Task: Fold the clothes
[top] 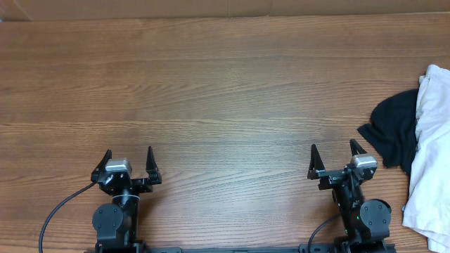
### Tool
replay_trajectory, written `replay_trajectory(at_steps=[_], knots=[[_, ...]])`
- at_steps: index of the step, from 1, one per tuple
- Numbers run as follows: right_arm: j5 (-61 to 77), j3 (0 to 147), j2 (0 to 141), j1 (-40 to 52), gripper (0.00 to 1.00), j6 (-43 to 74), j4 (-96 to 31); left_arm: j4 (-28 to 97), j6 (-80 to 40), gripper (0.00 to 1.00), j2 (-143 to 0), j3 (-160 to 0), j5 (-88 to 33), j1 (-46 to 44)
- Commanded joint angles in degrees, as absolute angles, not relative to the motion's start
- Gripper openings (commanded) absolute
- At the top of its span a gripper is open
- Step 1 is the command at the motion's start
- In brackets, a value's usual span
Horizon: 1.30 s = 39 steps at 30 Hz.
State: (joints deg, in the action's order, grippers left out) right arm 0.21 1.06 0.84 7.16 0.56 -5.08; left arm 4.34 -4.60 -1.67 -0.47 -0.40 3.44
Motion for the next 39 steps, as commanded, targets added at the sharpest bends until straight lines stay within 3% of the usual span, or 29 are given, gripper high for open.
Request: replay_trajectory(at_steps=[1,31,39], knots=[[0.69,0.45,0.49,7.38,1.00,0.38,-4.71,4.34,-5.82,1.00,-1.87,-0.27,-1.06,3.84],[3.81,0.45,0.49,7.38,1.00,0.40,-4.23,4.25,-6.70,1.00,-1.87,-0.27,-1.80,3.84],[8.25,0.47,0.49,7.38,1.00,1.13,3.60,0.05,-6.83,1.00,-1.87,-0.27,-13.04,3.84]])
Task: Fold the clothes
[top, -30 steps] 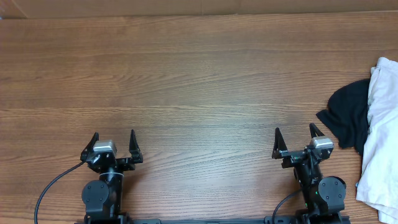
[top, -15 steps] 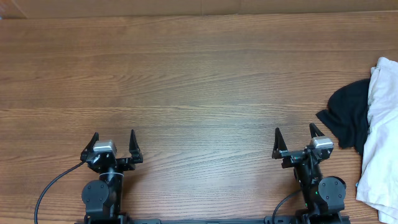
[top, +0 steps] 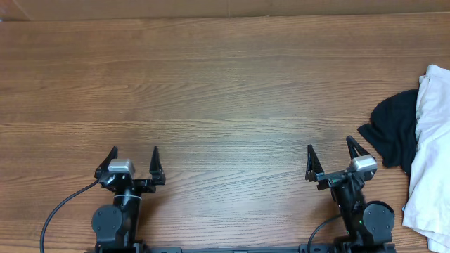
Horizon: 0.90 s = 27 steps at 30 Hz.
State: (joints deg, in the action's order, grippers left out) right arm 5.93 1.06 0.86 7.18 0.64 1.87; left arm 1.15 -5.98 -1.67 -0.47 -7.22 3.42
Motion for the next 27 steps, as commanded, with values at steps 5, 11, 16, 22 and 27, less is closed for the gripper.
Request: replay_trajectory(at_steps=[5,11,16,22,27], knots=[[8.29,0.54,0.49,7.38,1.00,1.96,5.93,-0.67,-6.37,1.00,-1.87,-1.41,-13.61,3.84],[9.10,2.57,0.49,7.38,1.00,1.93,5.93,2.74,-1.93,1.00,-3.25,-7.20,-13.52,3.84],[9.10,5.48,0.49,7.38,1.00,1.93,5.69,6.00,0.25,1.00,-9.17,-13.69,-13.45,3.84],[9.06,11.31,0.51,7.38,1.00,1.91,1.69,6.00,0.25,1.00,-20.23,-22.09,-14.37,3.84],[7.51,16.97,0.97,7.38,1.00,1.89,-3.49,7.29,0.25,1.00,-30.06,-30.98,-18.76,3.84]])
